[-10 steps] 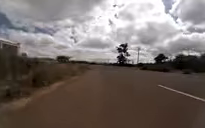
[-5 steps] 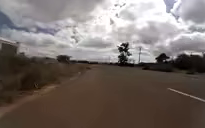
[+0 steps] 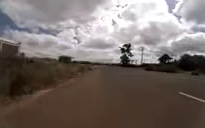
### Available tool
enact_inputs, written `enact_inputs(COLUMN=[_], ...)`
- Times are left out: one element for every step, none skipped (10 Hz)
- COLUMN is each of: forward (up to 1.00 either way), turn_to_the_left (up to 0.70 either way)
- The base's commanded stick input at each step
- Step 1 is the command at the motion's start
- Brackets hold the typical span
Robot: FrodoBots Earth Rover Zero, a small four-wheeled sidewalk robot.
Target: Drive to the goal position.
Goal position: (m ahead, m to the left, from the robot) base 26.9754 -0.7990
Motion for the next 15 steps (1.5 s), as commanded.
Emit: enact_inputs(forward=[0.85, 0.85, 0.85, 0.85, 0.85, 0.85, 0.85, 0.85, 0.85, 0.85, 0.85, 0.85, 0.85, 0.85, 0.85], turn_to_the_left=[0.00, 0.00, 0.00, 0.00, 0.00, 0.00, 0.00, 0.00, 0.00, 0.00, 0.00, 0.00, 0.00, 0.00, 0.00])
